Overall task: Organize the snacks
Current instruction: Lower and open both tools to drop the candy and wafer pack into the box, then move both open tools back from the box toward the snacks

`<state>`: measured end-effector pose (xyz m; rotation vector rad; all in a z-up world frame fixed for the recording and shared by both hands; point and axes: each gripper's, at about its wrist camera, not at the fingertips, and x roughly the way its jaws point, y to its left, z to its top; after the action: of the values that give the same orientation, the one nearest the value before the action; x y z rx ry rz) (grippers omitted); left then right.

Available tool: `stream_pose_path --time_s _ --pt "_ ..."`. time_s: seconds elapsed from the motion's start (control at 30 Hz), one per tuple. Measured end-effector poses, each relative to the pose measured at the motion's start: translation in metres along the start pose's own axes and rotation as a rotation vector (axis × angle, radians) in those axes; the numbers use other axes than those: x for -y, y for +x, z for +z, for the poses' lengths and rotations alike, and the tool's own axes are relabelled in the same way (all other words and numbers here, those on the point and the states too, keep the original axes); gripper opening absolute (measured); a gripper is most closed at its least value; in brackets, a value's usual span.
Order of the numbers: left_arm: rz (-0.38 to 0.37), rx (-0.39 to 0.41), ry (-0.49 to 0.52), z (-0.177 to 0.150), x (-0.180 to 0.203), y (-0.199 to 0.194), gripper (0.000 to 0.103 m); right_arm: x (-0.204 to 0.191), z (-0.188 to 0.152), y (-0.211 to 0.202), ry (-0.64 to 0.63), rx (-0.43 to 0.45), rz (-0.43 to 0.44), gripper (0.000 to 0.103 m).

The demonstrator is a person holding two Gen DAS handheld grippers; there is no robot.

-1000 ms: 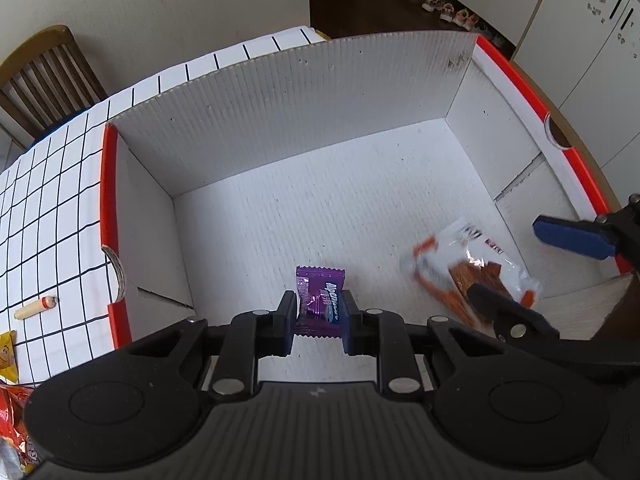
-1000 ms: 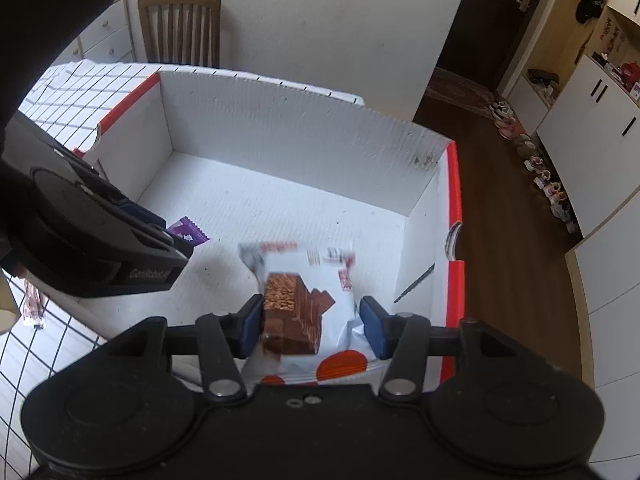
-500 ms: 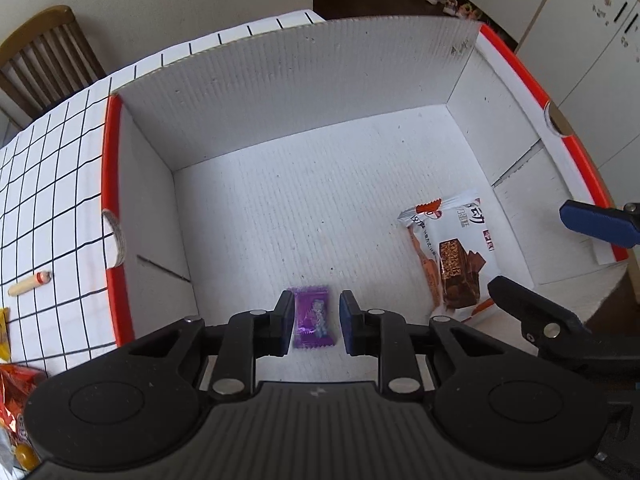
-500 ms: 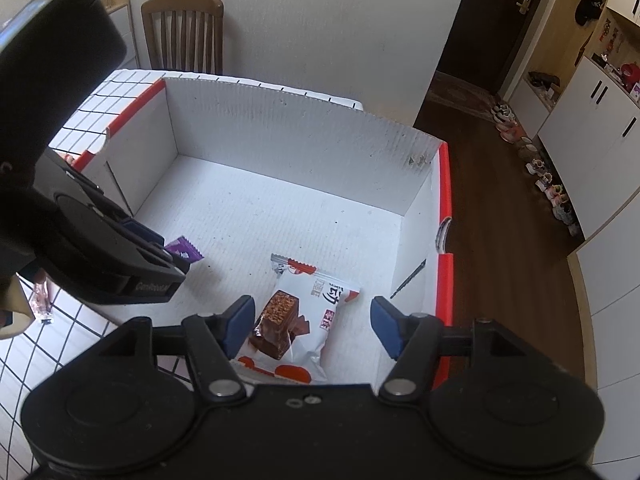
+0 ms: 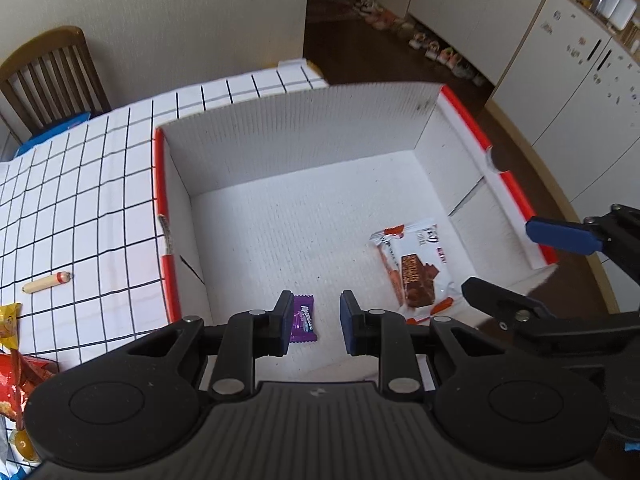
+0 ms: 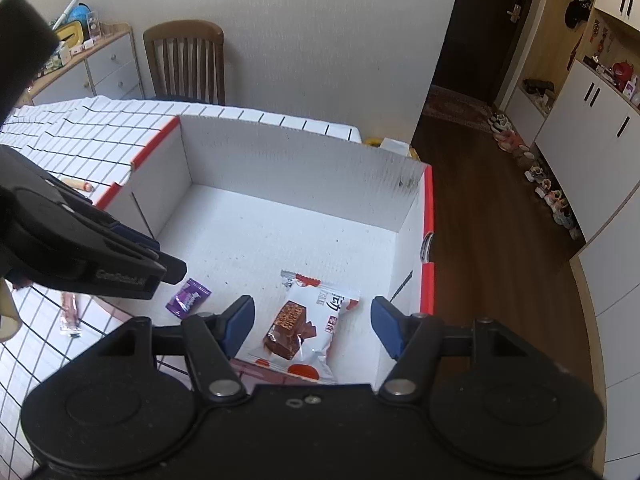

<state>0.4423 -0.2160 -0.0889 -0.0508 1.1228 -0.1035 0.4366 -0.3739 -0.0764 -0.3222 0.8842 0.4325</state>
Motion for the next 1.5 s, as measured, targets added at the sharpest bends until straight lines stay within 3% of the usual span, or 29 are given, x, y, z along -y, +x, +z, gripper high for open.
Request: stream_pose_path --time_s 0.73,0.83,0.9,0.97,1.17,1.3,1.5 --pt "-0.056 0.23 0.08 -0.052 -0.028 -0.105 0.024 -0.03 -0.002 -0.071 0.095 0.129 0.018 0.07" --pt "-0.059 0.257 0.088 -0.064 -0.039 -0.119 0.033 -0.04 -0.003 -0.083 0.108 0.155 0.029 0.073" --pt "-0.061 0.284 0.085 -0.072 -0.048 -0.13 0.06 -0.048 -0.003 -0.09 0.115 0.171 0.034 0.074" --pt "-0.064 0.326 0.076 -0.081 -0.057 -0.141 0.068 -0.056 -0.003 -0.097 0.122 0.186 0.041 0.076" --pt "-0.084 0.355 0.045 -0.101 -0.087 -0.167 0.069 -0.083 -0.001 -0.118 0.144 0.242 0.072 0.082" --pt "-0.058 0.399 0.041 -0.12 -0.107 -0.184 0.069 -0.103 -0.001 -0.131 0.134 0.287 0.079 0.089" --pt "-0.03 0.488 0.002 -0.149 -0.138 -0.211 0.079 -0.136 -0.003 -0.141 0.112 0.352 0.115 0.099"
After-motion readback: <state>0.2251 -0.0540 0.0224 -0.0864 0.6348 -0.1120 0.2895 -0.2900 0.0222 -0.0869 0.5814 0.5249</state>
